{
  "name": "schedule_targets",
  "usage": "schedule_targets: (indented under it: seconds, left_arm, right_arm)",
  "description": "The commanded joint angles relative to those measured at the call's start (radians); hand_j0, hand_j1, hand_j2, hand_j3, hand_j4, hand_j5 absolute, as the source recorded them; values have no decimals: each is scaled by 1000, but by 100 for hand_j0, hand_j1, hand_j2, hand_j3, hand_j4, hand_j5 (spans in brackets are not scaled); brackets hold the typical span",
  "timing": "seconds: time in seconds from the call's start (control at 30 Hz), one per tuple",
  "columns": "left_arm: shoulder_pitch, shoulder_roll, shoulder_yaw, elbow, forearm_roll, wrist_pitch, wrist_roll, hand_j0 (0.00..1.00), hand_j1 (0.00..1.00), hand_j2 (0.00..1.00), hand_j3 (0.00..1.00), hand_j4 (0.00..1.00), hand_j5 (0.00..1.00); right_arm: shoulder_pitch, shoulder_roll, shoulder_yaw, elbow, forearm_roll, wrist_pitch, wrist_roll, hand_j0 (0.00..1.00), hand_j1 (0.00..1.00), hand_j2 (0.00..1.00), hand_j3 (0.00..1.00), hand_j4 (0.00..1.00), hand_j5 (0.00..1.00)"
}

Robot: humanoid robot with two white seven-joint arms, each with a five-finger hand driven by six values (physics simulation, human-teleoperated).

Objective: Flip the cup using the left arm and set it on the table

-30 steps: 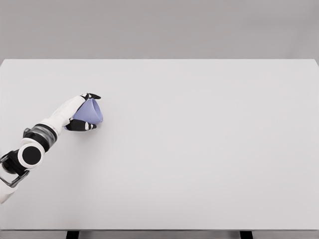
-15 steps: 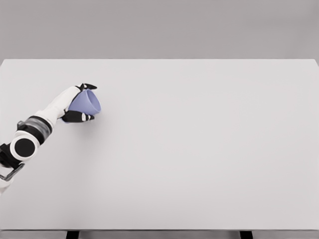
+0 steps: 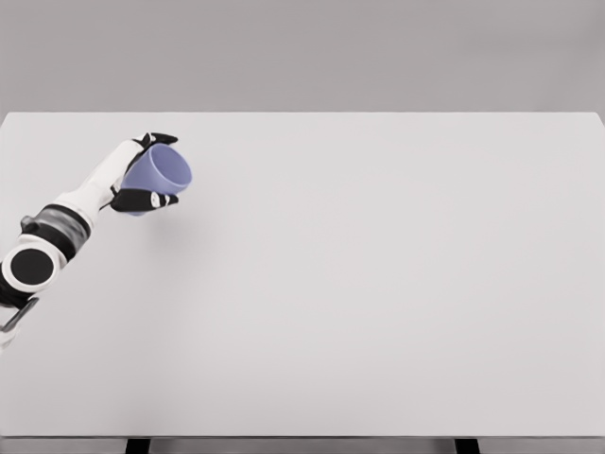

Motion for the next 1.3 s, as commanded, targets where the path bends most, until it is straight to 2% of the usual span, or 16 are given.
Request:
schedule_targets:
  seconds: [0.0, 0.1, 0.3, 0.63, 1.27]
  left_arm:
    - [0, -6, 15, -1, 5, -21, 1, 81, 81, 81, 81, 81, 81]
    - [31, -8, 50, -1, 10, -30, 1, 81, 81, 81, 81, 81, 81]
    - [48, -20, 70, 1, 18, -44, 1, 81, 81, 81, 81, 81, 81]
    - [89, -54, 142, -1, 31, -64, 1, 82, 82, 82, 82, 82, 82]
    - [158, -135, 218, 5, 40, -76, 1, 82, 82, 82, 82, 82, 82]
  right_arm:
    - [0, 0, 0, 0, 0, 0, 0, 100, 100, 100, 100, 100, 100]
    - [0, 0, 0, 0, 0, 0, 0, 100, 100, 100, 100, 100, 100]
    - [0, 0, 0, 0, 0, 0, 0, 100, 100, 100, 100, 100, 100]
    - [0, 0, 0, 0, 0, 0, 0, 100, 100, 100, 100, 100, 100]
    - [0, 0, 0, 0, 0, 0, 0, 100, 100, 100, 100, 100, 100]
